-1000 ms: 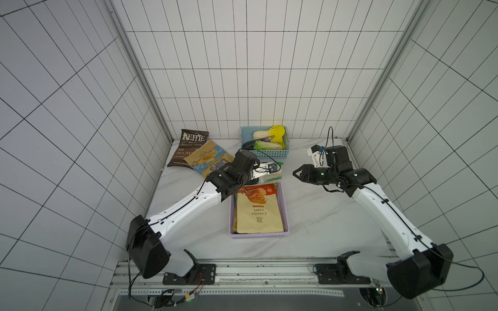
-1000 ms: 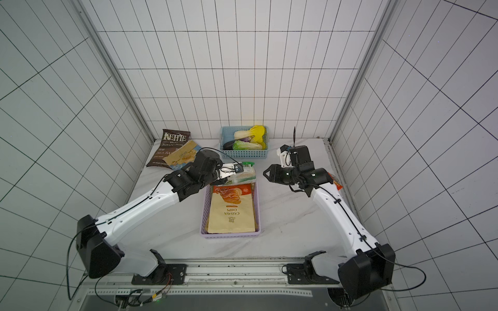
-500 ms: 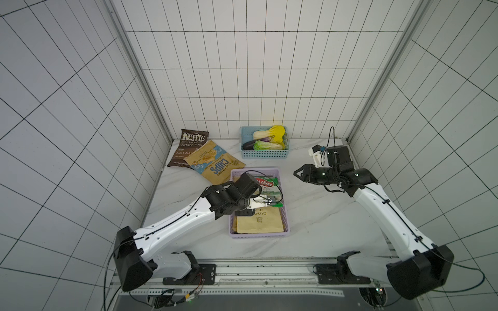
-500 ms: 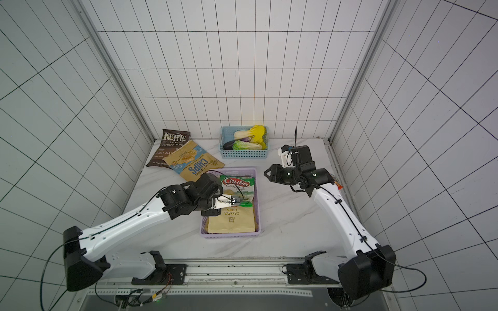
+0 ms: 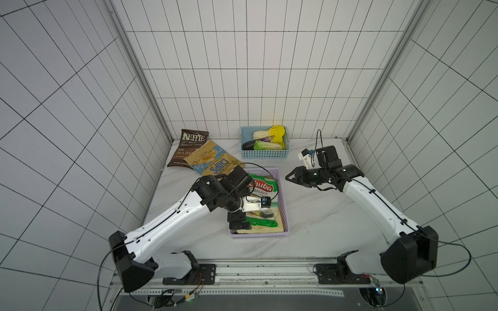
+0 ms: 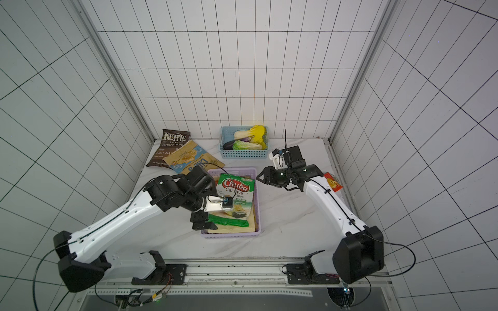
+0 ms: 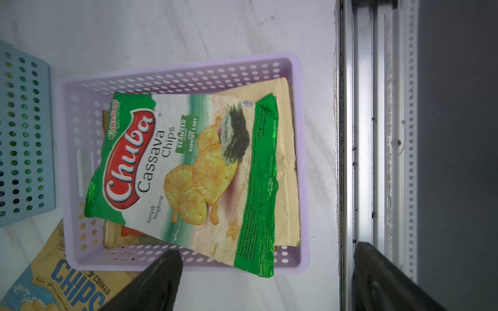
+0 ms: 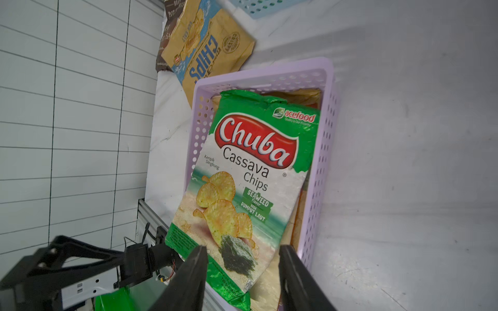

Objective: Put the potato chips into the basket
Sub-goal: Place the potato chip in the basket.

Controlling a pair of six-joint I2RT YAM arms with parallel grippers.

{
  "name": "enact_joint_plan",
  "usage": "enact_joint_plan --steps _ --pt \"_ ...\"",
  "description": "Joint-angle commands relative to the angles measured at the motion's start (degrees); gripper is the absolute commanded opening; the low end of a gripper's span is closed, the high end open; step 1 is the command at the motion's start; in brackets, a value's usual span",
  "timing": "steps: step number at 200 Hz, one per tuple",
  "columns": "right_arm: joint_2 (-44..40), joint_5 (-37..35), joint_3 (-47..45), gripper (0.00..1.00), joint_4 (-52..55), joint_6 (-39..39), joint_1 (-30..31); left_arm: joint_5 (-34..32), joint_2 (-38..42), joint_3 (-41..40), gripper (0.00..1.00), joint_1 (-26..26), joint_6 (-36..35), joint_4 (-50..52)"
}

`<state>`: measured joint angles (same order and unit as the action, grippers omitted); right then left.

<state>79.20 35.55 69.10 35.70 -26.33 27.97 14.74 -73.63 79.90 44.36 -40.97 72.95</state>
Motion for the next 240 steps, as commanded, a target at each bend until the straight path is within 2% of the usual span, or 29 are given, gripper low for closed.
enact_joint_plan --steps 1,26,35,48,69,87,117,183,240 --pt "2.2 5.9 1.1 0.45 -0.3 0.9 5.3 4.2 -0.2 0.4 0.94 -5.6 4.3 -4.3" --pt "3.1 8.8 -0.4 0.43 -0.3 1.7 10.3 -0.6 -1.9 -4.9 0.73 -8.7 8.8 -11.4" --pt "3.1 9.7 -2.0 0.42 -1.5 1.3 11.7 -0.4 -2.1 -7.1 0.70 -8.8 8.7 -11.7" --pt "3.3 11.9 -5.1 0.39 -4.8 -0.1 13.3 2.3 -1.8 -10.4 0.70 -8.6 7.6 -11.9" --pt "4.6 12.6 -9.0 0.29 -9.3 -2.1 15.7 6.5 -1.0 -15.5 0.69 -8.3 5.7 -13.2" --pt "6.1 12.6 -11.3 0.18 -12.5 -3.5 16.9 5.2 -1.6 -19.0 0.66 -7.7 6.7 -16.1" --pt "8.9 12.9 -13.1 0.11 -13.8 -3.6 18.0 2.6 -4.0 -22.1 0.65 -7.4 7.6 -18.2" --pt "14.5 9.6 -15.8 0.12 -12.4 -2.6 18.2 4.5 -6.2 -25.5 0.66 -7.1 8.1 -19.7" --pt "15.6 5.6 -15.5 0.13 -8.4 0.8 18.0 7.0 -4.1 -24.0 0.70 -7.0 8.9 -17.2"
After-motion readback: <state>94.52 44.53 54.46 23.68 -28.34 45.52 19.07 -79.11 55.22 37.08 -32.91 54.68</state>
